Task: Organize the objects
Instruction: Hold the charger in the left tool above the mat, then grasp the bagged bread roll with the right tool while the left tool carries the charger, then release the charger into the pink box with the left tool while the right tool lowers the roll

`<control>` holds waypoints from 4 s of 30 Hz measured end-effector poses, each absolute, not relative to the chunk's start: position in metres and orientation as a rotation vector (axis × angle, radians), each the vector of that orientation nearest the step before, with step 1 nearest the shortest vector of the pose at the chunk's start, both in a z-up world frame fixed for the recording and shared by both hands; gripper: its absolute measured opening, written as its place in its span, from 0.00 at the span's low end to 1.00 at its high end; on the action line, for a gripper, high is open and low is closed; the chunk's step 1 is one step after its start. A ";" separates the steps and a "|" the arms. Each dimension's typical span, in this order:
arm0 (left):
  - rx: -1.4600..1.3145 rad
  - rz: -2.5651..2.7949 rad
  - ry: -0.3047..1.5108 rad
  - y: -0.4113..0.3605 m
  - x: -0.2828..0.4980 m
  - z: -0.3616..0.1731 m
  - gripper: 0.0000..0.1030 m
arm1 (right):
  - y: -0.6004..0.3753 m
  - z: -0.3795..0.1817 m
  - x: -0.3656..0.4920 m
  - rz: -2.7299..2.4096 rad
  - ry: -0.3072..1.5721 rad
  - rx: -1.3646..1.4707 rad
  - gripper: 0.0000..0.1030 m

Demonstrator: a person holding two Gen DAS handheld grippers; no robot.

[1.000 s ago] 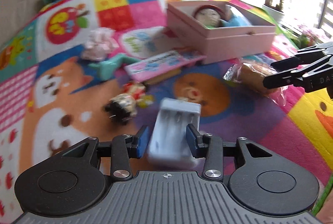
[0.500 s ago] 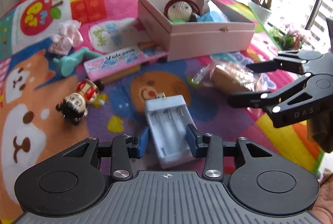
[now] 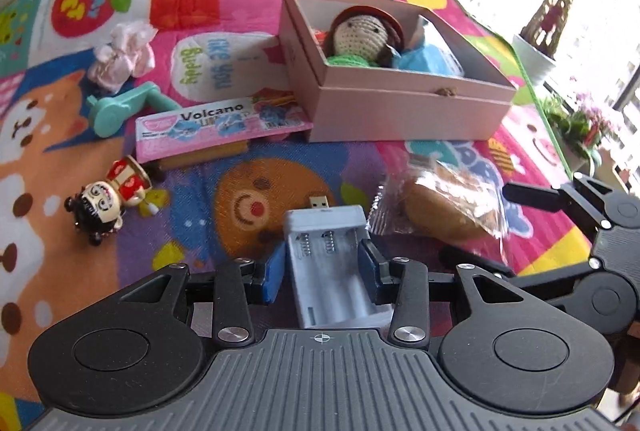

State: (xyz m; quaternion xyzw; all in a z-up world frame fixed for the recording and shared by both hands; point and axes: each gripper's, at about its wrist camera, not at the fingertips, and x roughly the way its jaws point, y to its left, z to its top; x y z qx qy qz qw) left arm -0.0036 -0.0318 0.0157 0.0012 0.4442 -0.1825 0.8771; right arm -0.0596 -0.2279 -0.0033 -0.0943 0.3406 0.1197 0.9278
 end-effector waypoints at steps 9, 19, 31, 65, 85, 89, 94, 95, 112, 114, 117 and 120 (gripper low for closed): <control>-0.008 -0.360 0.916 -0.035 -0.006 0.014 0.44 | -0.237 -0.005 -0.055 0.231 0.717 -0.137 0.92; -0.219 -0.428 0.987 -0.022 0.011 0.016 0.58 | -0.248 -0.007 -0.051 0.229 0.741 -0.055 0.98; -0.069 -0.376 0.974 -0.024 -0.014 0.018 0.68 | -0.278 -0.008 -0.047 0.086 0.726 0.106 0.95; 0.009 -0.285 0.839 0.008 -0.034 0.014 0.51 | -0.209 0.033 -0.064 0.566 0.667 -0.159 0.95; -0.077 -0.386 0.691 0.009 -0.016 0.052 0.51 | -0.228 0.060 -0.036 0.466 0.653 -0.173 0.59; -0.051 -0.434 0.590 -0.022 0.024 0.082 0.51 | -0.274 0.096 -0.036 0.380 0.596 -0.017 0.59; -0.196 -0.422 0.523 -0.060 0.086 0.079 0.51 | -0.305 0.115 -0.030 0.251 0.517 0.046 0.59; -0.206 -0.406 0.518 -0.068 0.095 0.073 0.51 | -0.308 0.116 -0.028 0.237 0.511 0.052 0.59; -0.184 -0.435 0.536 -0.013 0.020 0.067 0.49 | -0.278 0.123 0.103 0.199 0.520 -0.177 0.59; -0.201 -0.413 0.541 0.004 0.008 0.065 0.49 | -0.264 0.111 0.138 0.212 0.558 -0.243 0.59; -0.237 -0.367 0.555 0.027 -0.003 0.061 0.49 | -0.251 0.086 0.178 0.215 0.635 -0.238 0.59; -0.267 -0.316 0.563 0.048 -0.007 0.056 0.49 | -0.246 0.060 0.193 0.230 0.703 -0.167 0.58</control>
